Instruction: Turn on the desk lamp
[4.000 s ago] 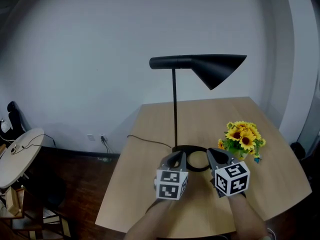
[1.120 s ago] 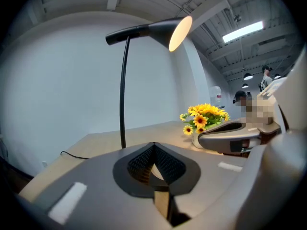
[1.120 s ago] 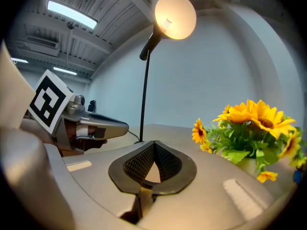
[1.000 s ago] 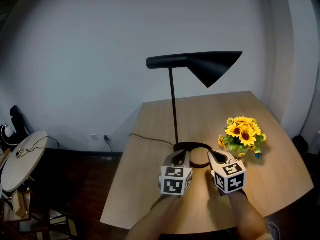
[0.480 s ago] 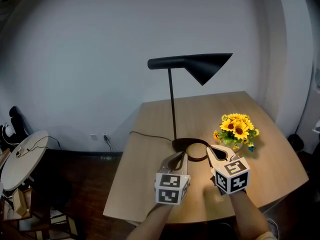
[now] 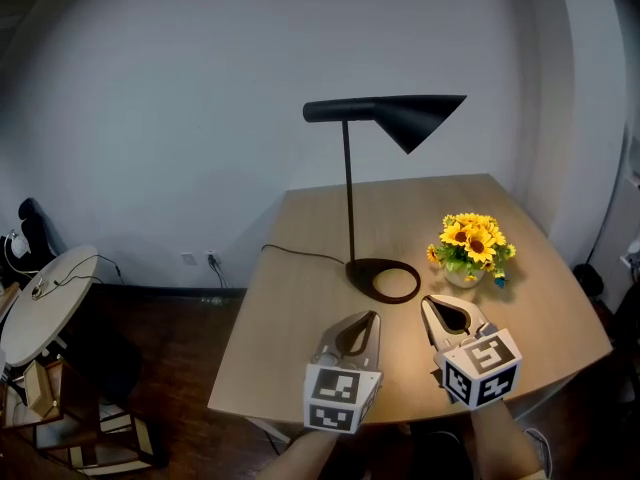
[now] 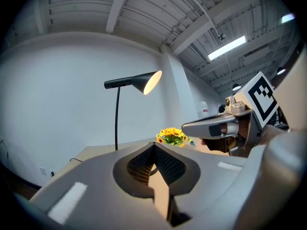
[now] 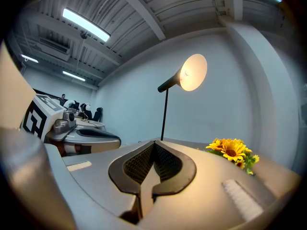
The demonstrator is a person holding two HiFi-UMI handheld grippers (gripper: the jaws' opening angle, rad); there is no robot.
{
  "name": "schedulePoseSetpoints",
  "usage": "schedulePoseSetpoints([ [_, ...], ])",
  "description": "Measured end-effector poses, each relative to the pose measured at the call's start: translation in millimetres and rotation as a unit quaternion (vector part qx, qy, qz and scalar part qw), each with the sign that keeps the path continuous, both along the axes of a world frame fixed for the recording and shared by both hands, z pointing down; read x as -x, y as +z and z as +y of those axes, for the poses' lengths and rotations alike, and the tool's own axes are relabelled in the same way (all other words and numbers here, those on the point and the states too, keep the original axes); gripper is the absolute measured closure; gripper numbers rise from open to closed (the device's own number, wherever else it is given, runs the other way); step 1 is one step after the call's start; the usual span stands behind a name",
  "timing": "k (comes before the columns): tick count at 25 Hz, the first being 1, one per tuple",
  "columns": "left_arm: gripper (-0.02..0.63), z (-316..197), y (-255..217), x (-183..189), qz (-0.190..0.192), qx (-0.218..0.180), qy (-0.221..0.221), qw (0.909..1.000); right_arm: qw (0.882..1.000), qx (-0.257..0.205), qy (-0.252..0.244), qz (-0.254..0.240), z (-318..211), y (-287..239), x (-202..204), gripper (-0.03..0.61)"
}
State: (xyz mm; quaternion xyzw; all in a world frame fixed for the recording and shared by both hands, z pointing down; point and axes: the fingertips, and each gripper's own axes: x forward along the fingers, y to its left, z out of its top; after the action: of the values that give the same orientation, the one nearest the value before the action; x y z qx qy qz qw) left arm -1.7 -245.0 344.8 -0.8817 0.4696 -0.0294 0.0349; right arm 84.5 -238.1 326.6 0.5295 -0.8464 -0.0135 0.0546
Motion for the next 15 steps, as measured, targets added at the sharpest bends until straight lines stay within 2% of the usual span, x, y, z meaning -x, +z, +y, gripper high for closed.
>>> schedulePoseSetpoints([
  [6,0.617,33.6,1.4,2.7,-0.008,-0.006,0.003,0.9999,1.000,0.009,-0.016,-0.002,29.3,5.6,8.6,0.578],
  [15,0.617,75.4,19.0,1.2,0.008,0.007,0.008,0.9999,0.999,0.045,-0.021,-0.010,64.3,39.8,10.3,0.578],
])
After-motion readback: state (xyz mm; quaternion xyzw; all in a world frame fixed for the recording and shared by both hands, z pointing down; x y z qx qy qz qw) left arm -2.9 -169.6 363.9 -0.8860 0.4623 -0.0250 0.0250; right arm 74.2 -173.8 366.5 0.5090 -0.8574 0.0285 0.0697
